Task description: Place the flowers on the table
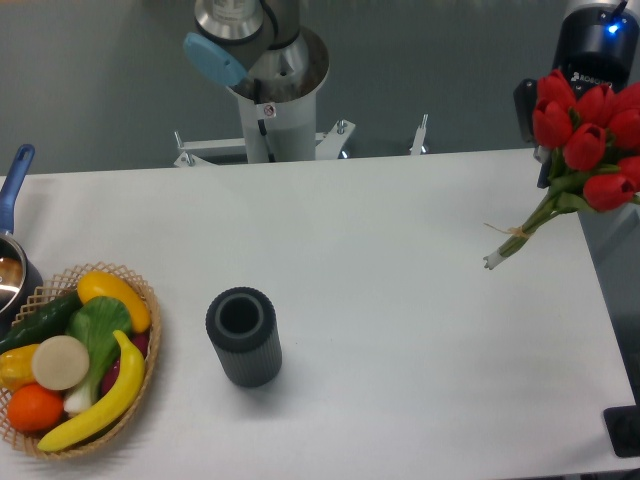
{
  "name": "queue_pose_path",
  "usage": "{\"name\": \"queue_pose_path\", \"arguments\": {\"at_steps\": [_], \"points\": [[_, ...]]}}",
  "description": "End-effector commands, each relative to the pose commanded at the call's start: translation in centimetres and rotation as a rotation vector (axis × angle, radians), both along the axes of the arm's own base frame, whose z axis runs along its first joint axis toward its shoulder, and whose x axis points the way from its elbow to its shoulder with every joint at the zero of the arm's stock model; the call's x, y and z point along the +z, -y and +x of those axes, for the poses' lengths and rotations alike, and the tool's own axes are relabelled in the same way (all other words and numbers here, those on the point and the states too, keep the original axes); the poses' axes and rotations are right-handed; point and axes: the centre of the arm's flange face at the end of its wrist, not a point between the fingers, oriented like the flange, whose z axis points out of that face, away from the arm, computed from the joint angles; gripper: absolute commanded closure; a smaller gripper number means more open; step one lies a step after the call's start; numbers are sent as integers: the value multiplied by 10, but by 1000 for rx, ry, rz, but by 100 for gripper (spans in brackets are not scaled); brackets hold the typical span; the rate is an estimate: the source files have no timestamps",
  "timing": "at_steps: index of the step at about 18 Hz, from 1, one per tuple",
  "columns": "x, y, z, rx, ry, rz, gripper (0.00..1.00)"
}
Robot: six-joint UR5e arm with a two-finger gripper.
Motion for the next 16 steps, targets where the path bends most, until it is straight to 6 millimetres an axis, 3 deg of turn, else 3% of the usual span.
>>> {"name": "queue_pose_path", "arguments": {"at_steps": [4, 9, 13, 16], "points": [[7, 0, -4, 13, -9, -16, 59], [1, 0, -1, 47, -12, -83, 60], [-4, -13, 3, 56, -22, -150, 60], [-10, -34, 12, 75, -47, -266, 60]]}}
